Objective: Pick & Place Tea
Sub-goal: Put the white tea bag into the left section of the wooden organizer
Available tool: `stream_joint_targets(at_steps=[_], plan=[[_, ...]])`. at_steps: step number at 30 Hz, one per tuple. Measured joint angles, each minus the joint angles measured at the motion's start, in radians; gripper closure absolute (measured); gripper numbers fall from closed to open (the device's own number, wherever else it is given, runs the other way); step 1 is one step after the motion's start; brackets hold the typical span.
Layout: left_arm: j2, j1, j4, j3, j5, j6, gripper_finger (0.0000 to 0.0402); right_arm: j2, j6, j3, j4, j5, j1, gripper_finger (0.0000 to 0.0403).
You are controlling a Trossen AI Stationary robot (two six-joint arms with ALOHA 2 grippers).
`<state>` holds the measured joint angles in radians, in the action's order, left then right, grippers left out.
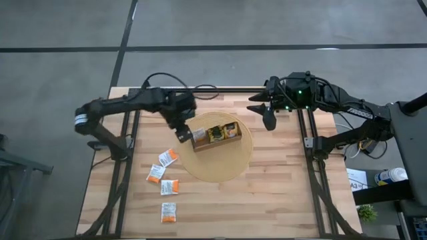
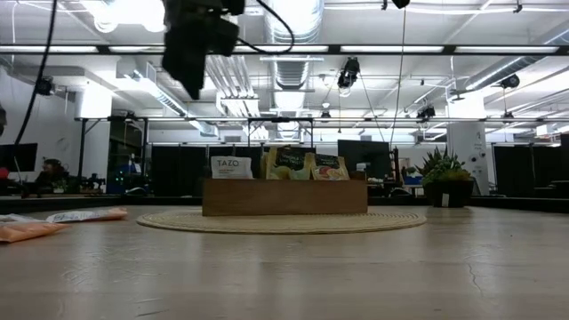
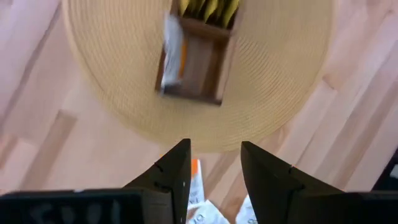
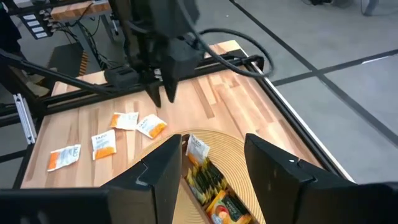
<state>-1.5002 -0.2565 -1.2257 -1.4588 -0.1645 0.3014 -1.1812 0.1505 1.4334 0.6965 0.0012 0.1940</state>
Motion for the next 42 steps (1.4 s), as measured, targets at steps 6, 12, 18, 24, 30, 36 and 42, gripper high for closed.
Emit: stream_joint_targets(at_steps=[6, 12, 18, 24, 30, 36, 42], plan=[[0.163, 0.066, 0.019, 0.196, 0.018, 0.234, 0.0268, 0.0, 0.0, 0.0, 0.0, 0.0, 0.0, 0.0232], [0.288, 0.153, 0.021, 0.363, 0.033, 0.543, 0.0268, 0.0, 0.014, 0.0, 0.0, 0.001, 0.0, 0.0232], [0.361, 0.219, 0.024, 0.471, 0.099, 0.873, 0.0268, 0.0, 0.026, 0.0, 0.0, 0.001, 0.0, 0.0232], [0.382, 0.272, 0.031, 0.539, 0.149, 1.095, 0.0268, 0.0, 0.032, 0.0, 0.0, 0.001, 0.0, 0.0232], [0.38, 0.332, 0.118, 0.622, 0.157, 1.201, 0.0268, 0.0, 0.041, 0.0, 0.0, 0.001, 0.0, 0.0232], [0.379, 0.368, 0.262, 0.701, 0.157, 1.228, 0.0268, 0.0, 0.042, 0.0, 0.0, 0.001, 0.0, 0.0232], [0.379, 0.378, 0.272, 0.744, 0.122, 1.279, 0.0268, -0.001, 0.036, -0.001, 0.001, 0.001, 0.0, 0.0232]])
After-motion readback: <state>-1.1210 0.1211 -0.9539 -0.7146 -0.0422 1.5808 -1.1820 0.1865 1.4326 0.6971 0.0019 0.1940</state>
